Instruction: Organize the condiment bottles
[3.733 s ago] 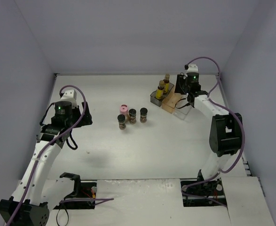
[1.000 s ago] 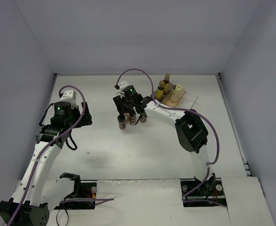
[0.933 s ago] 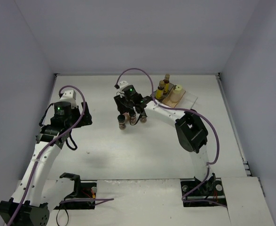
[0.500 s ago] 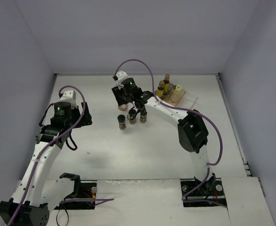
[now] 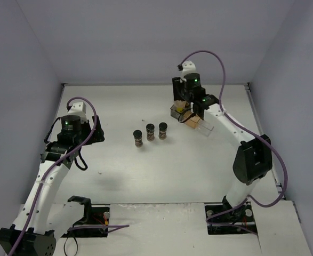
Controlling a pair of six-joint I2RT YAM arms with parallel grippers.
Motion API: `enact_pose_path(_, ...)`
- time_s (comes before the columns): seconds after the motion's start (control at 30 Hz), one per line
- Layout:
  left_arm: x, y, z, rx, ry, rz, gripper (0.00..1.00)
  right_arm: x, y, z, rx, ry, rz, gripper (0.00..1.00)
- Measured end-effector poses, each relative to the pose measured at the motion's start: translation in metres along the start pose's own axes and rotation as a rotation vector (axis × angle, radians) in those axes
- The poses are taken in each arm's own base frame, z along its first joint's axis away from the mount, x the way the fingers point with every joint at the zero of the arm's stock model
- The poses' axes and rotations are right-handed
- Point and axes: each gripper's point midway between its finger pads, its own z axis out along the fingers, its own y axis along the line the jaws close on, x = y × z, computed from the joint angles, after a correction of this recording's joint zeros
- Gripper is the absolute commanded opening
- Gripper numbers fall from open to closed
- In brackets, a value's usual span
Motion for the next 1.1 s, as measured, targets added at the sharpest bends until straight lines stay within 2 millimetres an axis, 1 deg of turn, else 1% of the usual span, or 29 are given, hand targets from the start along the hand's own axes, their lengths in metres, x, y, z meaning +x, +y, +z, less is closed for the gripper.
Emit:
enact_pose_path(0.07, 0.000, 0.000, 0.000, 0.000, 0.000, 0.000, 0.86, -0.004, -0.031, -0.007, 0.058, -0.011, 0.032, 0.08)
enact_pose_path(0.1, 0.000, 0.000, 0.000, 0.000, 0.000, 0.000, 0.85, -0.003, -0.039, -0.009, 0.075, -0.011, 0.042, 0.08)
enact_pose_path(0.17, 0.000, 0.000, 0.000, 0.000, 0.000, 0.000, 0.85, 0.005, -0.056, -0.011, 0.106, 0.003, 0.065, 0.08)
enact_pose_path(0.3, 0.000, 0.000, 0.000, 0.000, 0.000, 0.000, 0.86, 0.033, -0.084, -0.009, 0.157, 0.062, 0.103, 0.07)
enact_pose_path(0.4, 0.000, 0.000, 0.000, 0.000, 0.001, 0.000, 0.85, 0.053, -0.095, -0.008, 0.175, 0.106, 0.123, 0.07)
enact_pose_path(0.43, 0.000, 0.000, 0.000, 0.000, 0.001, 0.000, 0.85, 0.057, -0.099, -0.008, 0.182, 0.114, 0.128, 0.07)
enact_pose_path(0.5, 0.000, 0.000, 0.001, -0.001, 0.002, 0.000, 0.85, 0.061, -0.103, -0.008, 0.188, 0.121, 0.139, 0.07)
enact_pose_path(0.7, 0.001, 0.000, 0.001, -0.001, 0.005, 0.000, 0.86, 0.074, -0.100, -0.001, 0.174, 0.136, 0.151, 0.06)
enact_pose_path(0.87, 0.001, 0.000, 0.001, -0.002, 0.005, 0.000, 0.86, 0.103, -0.097, 0.013, 0.162, 0.188, 0.148, 0.06)
enact_pose_path(0.97, 0.001, 0.000, 0.001, -0.002, 0.005, 0.000, 0.86, 0.120, -0.096, 0.019, 0.164, 0.220, 0.145, 0.07)
enact_pose_path(1.03, 0.001, 0.000, 0.001, -0.002, 0.005, -0.001, 0.86, 0.126, -0.096, 0.021, 0.163, 0.231, 0.146, 0.11)
enact_pose_path(1.1, 0.001, 0.000, 0.001, -0.002, 0.005, 0.000, 0.86, 0.128, -0.096, 0.023, 0.161, 0.233, 0.147, 0.19)
